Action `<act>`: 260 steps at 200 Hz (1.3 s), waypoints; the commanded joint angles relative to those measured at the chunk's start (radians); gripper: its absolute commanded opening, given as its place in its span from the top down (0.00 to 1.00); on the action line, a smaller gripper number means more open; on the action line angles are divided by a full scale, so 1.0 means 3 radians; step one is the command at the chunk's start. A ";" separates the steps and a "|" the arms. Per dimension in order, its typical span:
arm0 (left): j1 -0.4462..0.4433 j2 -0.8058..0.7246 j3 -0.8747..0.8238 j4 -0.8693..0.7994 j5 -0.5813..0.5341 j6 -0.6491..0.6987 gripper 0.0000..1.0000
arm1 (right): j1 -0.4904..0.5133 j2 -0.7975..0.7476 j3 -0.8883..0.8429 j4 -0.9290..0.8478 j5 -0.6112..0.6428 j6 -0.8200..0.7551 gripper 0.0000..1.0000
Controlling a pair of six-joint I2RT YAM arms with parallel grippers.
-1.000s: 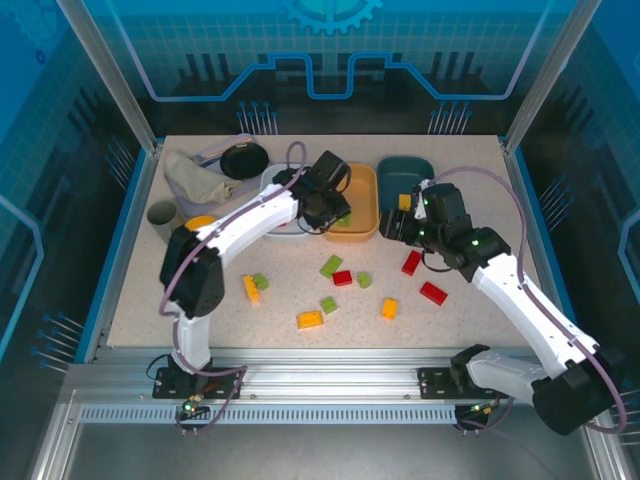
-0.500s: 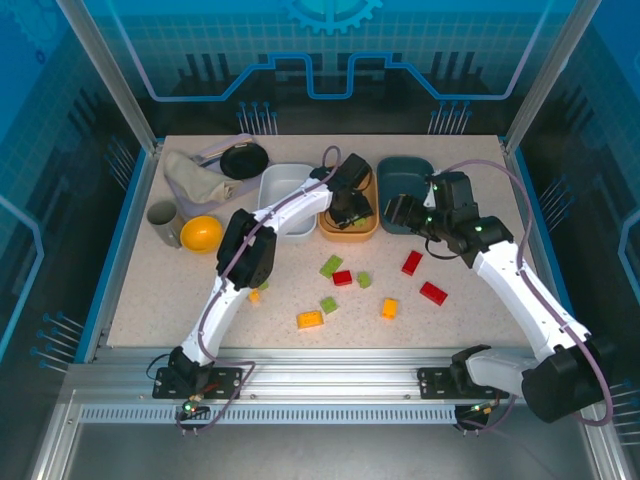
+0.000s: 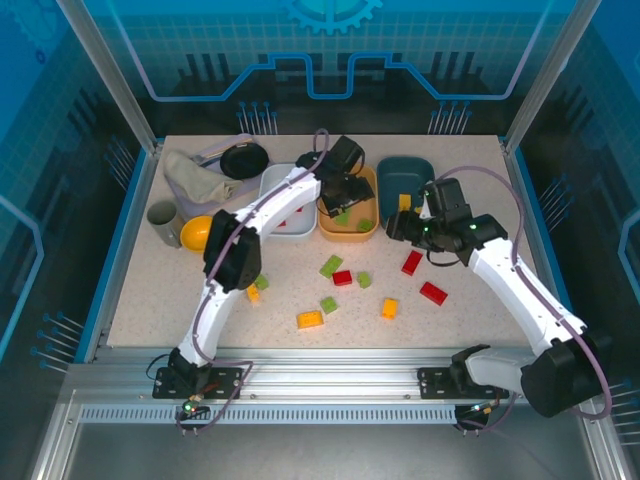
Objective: Sort the legos into containers by color
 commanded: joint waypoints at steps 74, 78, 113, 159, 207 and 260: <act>-0.0213 -0.2764 -0.3219 0.1039 0.0660 0.0806 0.16 | 0.0413 0.0528 -0.0787 -0.0454 -0.0342 0.1102 0.24; -0.0230 -0.2834 -0.3315 0.1054 0.0690 0.0820 0.16 | 0.0430 0.0556 -0.0799 -0.0433 -0.0331 0.1131 0.24; -0.0327 -0.3253 -0.3866 0.1110 0.0852 0.0797 0.17 | 0.0607 0.0811 -0.0852 -0.0276 -0.0344 0.1317 0.26; -0.0362 -0.3399 -0.4106 0.1213 0.0792 0.0682 0.18 | 0.0691 0.1016 -0.0828 -0.0230 -0.0274 0.1428 0.48; -0.0414 -0.3369 -0.4052 0.1276 0.0713 0.0637 0.18 | 0.0730 0.0953 -0.0604 -0.0449 0.0019 0.1380 0.74; -0.0416 -0.3234 -0.3667 0.1237 0.0409 0.0529 0.18 | 0.0197 0.0712 0.0355 -0.0789 0.0710 0.0416 0.78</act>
